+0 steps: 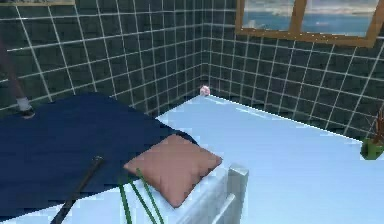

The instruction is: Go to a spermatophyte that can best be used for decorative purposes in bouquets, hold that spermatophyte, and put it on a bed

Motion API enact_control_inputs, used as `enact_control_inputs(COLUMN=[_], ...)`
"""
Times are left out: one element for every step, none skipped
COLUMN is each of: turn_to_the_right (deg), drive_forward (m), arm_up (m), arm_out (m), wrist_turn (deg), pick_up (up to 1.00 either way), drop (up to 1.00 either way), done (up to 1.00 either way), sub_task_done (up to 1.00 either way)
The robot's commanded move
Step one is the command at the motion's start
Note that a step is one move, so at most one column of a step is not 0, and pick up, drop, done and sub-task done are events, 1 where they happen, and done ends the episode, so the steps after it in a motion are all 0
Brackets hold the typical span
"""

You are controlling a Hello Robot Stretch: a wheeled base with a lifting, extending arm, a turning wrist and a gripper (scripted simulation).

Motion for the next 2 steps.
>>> enact_control_inputs(turn_to_the_right=[45.0, 27.0], drive_forward=[0.00, 0.00], arm_up=[0.00, 0.00], arm_out=[0.00, 0.00], wrist_turn=[0.0, 0.0], pick_up=[0.00, 0.00], drop=[0.00, 0.00], done=[0.00, 0.00], sub_task_done=[0.00, 0.00])
